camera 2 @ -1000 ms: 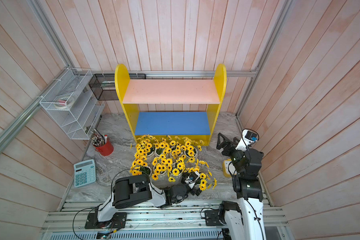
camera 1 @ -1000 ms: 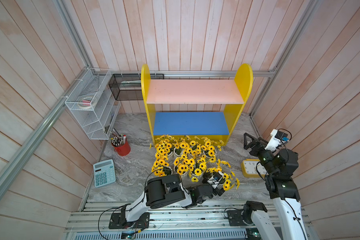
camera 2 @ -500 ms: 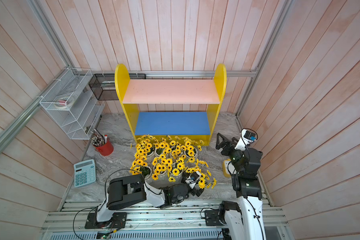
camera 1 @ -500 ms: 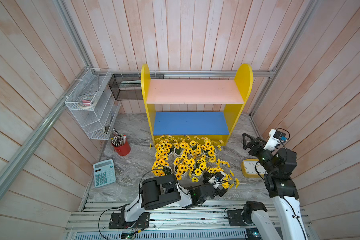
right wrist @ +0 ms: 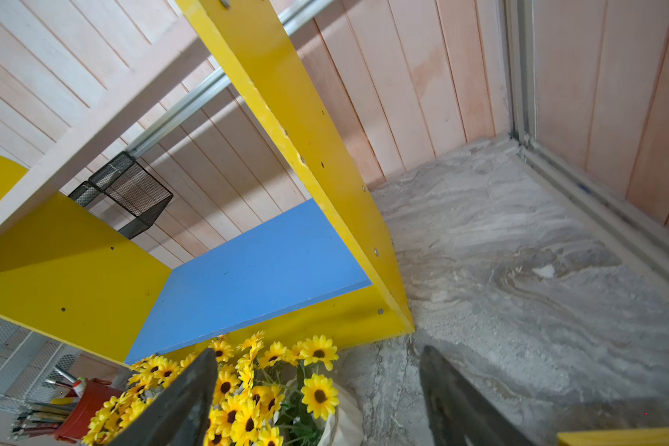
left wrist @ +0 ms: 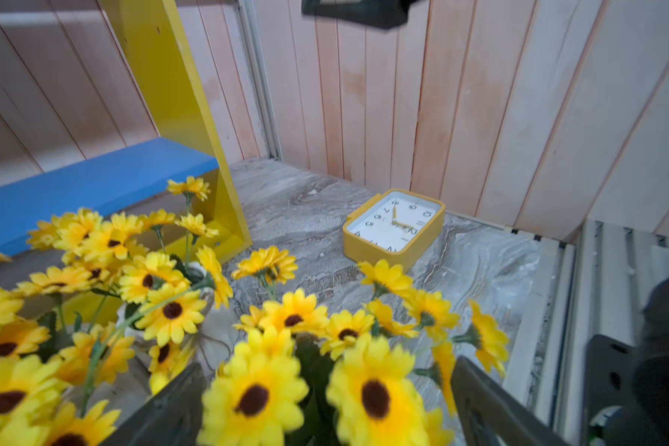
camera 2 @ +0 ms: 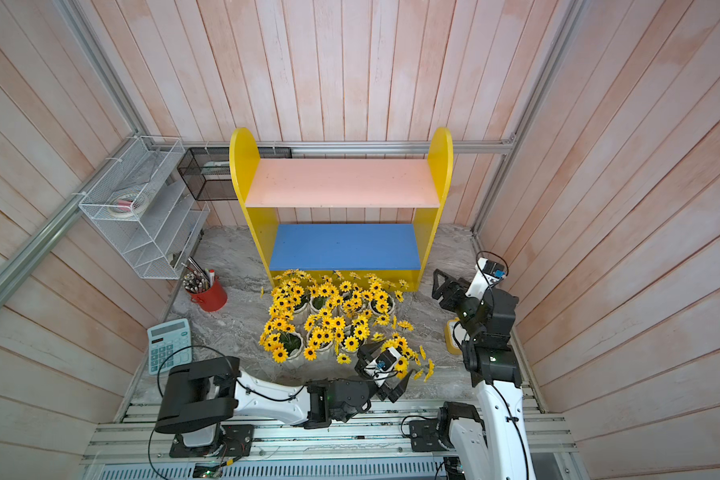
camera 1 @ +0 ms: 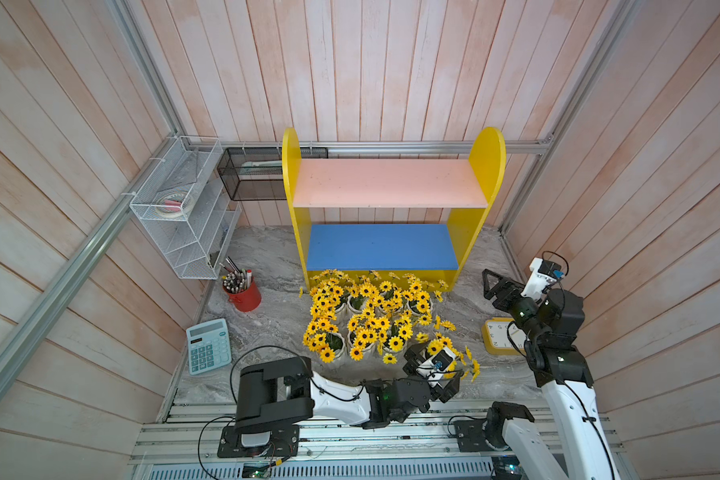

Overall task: Take the sunflower pots off the shelves
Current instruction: Place the sunflower pot at the center of the board, then move the sunflower pot to the center of the board.

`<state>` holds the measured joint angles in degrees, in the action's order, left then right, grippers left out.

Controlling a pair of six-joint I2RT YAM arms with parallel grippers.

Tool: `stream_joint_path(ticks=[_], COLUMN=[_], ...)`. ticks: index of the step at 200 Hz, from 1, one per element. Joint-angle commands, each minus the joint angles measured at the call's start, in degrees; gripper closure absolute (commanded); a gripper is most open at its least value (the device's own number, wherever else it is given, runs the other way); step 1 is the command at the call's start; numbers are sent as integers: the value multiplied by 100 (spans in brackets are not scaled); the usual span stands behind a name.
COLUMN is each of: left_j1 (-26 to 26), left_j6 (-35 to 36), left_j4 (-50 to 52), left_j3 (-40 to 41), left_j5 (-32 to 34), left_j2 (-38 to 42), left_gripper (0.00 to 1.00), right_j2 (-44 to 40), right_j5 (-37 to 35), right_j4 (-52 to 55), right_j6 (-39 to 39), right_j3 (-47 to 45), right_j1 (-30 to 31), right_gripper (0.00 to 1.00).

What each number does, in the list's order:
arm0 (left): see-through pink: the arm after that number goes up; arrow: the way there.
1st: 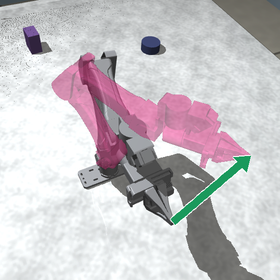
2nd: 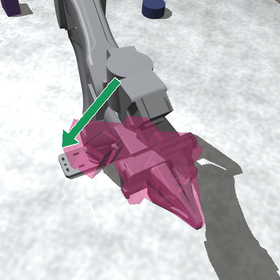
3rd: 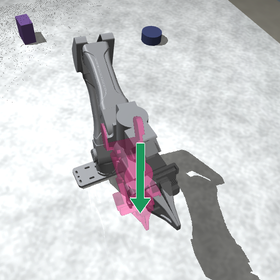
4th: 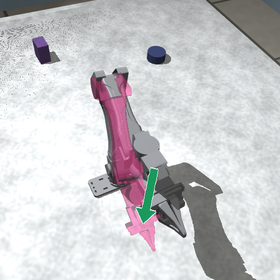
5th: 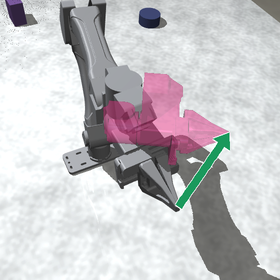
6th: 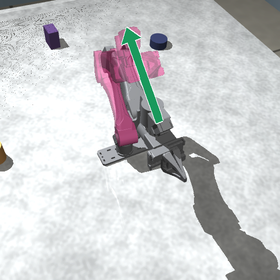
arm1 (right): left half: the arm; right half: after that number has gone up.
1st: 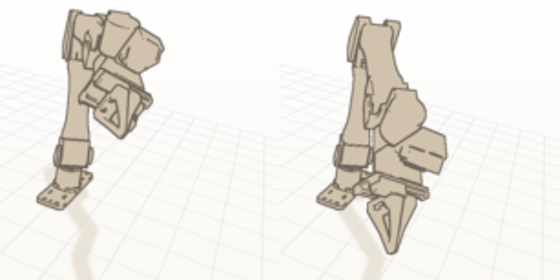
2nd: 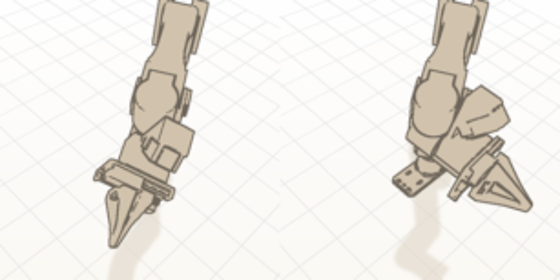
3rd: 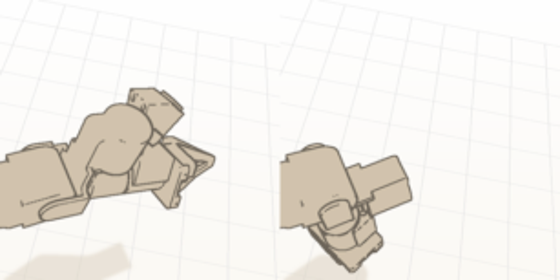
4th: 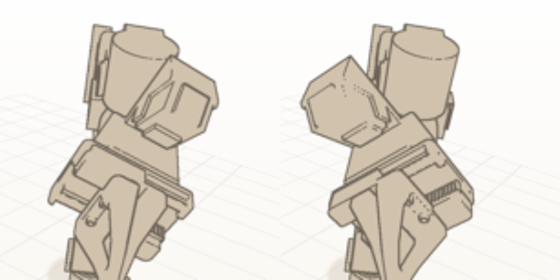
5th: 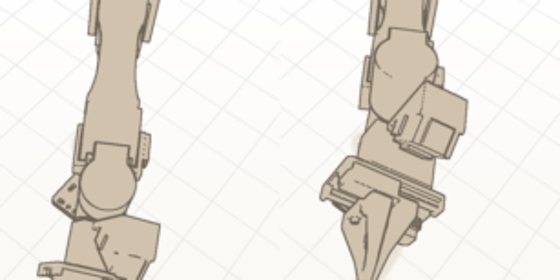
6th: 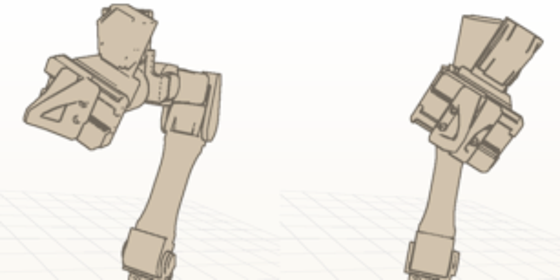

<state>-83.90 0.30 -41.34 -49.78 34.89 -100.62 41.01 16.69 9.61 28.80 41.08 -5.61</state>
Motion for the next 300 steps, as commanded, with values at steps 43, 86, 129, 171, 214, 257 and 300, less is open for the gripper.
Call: stream_joint_path(ticks=[43, 86, 129, 171, 214, 257, 300], left_j1=[104, 1269, 1950, 2344, 2473, 2491, 2492], left_j6=[230, -837, -863, -733, -724, -645, -635], left_j4=[3748, 5725, 5698, 5488, 5469, 5470, 5391], left_j3=[-971, -1167, -202, 263, 293, 302, 333], left_j5=[227, -344, -488, -601, -650, -526, -523], left_j2=[2138, 3799, 5135, 5356, 5316, 5348, 5303], left_gripper=[0, 0, 0, 0, 0, 0, 0], right_j2=[955, 712, 179, -65, 121, 431, 1074], right_j5=[-1851, -1944, -1416, -1753, -1596, -2328, -2836], right_j4=[2354, 4013, 5166, 5999, 5870, 6238, 6162], right_j6=[-278, 25, 764, 1744, 2137, 3635, 5049], right_j3=[848, 1715, 2149, 2047, 1482, 1345, 860], right_j1=[1624, 2444, 3543, 4740, 5530, 7218, 8842], right_gripper=[50, 63, 54, 54, 57, 59, 53])
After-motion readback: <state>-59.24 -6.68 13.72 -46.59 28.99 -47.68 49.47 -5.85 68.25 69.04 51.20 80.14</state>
